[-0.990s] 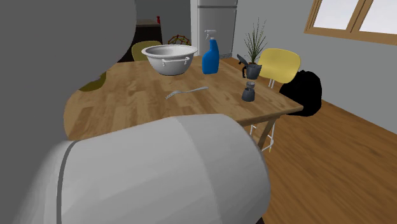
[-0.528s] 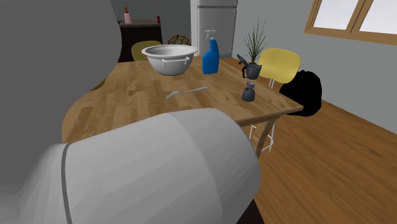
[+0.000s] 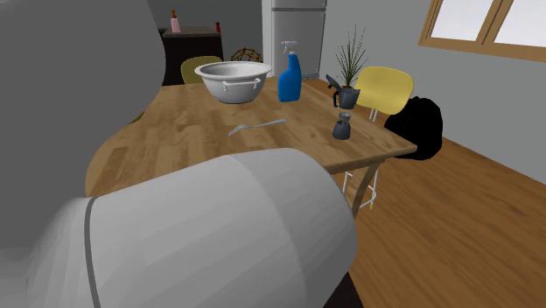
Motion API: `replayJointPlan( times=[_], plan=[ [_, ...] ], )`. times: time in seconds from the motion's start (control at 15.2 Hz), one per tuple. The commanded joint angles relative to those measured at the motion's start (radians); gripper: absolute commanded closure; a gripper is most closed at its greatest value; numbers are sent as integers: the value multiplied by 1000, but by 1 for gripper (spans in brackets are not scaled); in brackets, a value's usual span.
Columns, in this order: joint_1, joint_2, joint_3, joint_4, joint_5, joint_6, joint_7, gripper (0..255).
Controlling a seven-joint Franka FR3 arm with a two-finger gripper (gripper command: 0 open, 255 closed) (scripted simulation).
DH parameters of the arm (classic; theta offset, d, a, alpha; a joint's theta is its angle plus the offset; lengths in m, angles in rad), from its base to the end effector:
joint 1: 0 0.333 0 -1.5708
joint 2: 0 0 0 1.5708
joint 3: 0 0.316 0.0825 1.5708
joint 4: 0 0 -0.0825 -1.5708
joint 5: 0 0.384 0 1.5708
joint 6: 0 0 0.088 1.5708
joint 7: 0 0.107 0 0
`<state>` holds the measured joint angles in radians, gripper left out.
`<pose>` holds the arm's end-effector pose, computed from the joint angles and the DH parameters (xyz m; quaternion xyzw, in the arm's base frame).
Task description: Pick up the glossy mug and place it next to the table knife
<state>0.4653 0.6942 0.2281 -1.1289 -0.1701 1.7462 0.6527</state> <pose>0.6055 0.4209 0.4015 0.9994 0.0143 -0.0179 0.0269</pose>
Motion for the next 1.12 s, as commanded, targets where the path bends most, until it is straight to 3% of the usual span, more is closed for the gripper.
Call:
replayJointPlan(
  times=[0.0, 0.4, 0.86, 0.92, 1.06],
  plan=[
    [-2, 2, 0, -25, -1, 28, 2, 255],
    [-5, 16, -3, -82, -5, 98, 8, 255],
    [-5, 16, -3, -82, -5, 98, 8, 255],
    [-5, 16, -3, -82, -5, 98, 8, 0],
    [-5, 16, -3, -82, -5, 98, 8, 0]
  ],
)
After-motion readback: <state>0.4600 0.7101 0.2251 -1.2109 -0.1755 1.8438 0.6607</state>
